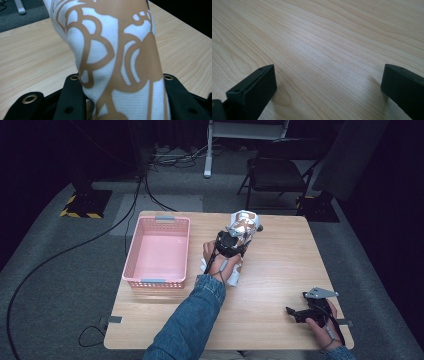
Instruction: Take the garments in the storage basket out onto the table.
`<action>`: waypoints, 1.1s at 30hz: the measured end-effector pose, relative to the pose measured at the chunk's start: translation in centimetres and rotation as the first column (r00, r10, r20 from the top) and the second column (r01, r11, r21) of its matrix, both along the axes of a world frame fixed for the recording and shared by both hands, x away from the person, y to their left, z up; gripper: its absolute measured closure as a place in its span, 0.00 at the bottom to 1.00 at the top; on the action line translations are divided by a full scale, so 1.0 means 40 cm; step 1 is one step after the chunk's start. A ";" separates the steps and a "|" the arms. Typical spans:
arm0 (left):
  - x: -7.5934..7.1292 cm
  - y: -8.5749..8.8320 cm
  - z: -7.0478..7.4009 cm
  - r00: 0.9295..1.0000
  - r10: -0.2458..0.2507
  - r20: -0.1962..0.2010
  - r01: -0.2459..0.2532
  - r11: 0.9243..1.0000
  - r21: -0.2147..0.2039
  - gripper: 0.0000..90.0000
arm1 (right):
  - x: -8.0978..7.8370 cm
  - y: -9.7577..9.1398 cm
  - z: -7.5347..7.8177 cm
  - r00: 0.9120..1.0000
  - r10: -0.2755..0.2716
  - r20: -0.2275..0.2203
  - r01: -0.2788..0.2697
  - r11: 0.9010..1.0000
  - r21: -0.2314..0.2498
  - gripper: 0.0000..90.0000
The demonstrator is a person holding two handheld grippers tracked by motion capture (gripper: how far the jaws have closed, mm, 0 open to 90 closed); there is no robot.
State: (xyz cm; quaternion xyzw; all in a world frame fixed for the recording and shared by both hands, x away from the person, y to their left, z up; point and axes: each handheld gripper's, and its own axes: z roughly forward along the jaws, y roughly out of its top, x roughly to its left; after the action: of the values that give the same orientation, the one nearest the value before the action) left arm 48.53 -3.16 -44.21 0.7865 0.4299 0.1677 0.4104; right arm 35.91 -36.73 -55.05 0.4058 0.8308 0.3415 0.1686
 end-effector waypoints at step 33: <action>0.037 -0.067 -0.104 0.991 -0.033 -0.133 0.043 0.996 0.072 0.65 | 0.000 0.000 0.000 1.000 0.000 0.000 0.000 1.000 0.000 0.00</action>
State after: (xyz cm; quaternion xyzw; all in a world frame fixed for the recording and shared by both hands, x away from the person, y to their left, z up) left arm 50.02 -5.83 -48.38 0.8187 0.4345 0.1233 0.3545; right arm 35.91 -36.73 -55.05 0.4057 0.8308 0.3416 0.1685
